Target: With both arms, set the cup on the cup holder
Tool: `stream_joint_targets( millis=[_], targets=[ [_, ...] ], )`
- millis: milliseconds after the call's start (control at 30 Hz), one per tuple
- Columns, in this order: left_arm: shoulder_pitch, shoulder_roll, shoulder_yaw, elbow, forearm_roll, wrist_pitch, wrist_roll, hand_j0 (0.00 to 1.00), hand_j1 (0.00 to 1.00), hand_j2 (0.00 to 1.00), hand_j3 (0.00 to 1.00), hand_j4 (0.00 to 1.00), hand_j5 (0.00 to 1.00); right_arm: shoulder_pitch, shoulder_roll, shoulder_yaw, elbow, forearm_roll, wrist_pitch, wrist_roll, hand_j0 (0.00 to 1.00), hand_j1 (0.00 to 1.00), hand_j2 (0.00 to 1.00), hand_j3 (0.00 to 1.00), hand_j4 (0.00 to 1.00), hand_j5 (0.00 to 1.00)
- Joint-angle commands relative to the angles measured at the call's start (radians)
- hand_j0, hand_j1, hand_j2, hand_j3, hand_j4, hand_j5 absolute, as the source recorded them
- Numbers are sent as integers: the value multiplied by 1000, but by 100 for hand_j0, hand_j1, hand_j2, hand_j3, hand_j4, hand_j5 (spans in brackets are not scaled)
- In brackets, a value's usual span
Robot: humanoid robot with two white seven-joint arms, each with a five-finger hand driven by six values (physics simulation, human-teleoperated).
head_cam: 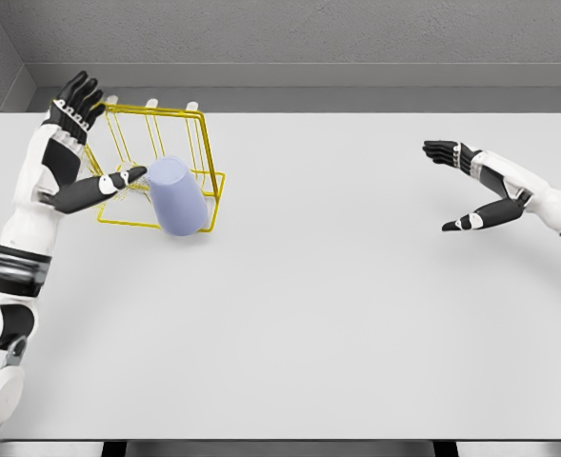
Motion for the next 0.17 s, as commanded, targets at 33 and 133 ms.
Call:
stream_joint_targets(
  millis=[33,133],
  targets=[
    [2,6,97,-4,2,-20,1,100,100,100,100,100,100,-2,-1,-1,-1,-8,2,0,100,100,100,100,100,100],
    [9,8,97,-2,2,-16,1,100,100,100,100,100,100,0,-1,0,-1,-8,2,0,100,100,100,100,100,100]
  ],
)
